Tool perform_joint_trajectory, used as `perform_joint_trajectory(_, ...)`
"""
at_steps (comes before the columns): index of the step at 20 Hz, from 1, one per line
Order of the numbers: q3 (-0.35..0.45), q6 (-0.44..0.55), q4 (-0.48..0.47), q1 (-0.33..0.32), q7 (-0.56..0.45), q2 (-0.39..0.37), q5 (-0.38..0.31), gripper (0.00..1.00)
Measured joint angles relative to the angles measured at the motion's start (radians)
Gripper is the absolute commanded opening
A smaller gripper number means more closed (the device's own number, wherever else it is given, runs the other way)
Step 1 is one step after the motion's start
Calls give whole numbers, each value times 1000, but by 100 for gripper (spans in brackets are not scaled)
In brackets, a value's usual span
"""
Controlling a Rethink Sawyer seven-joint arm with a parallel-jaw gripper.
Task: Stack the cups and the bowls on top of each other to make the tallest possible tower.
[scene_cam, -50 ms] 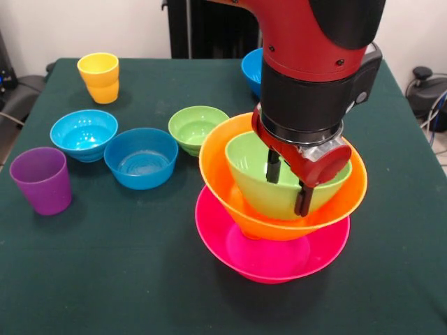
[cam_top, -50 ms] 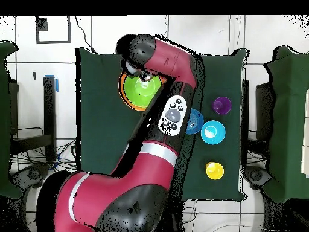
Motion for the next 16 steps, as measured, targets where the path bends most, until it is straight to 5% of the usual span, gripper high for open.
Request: perform_joint_trajectory(16, 1, 0, -22, -1, 0, 0, -13, 100)
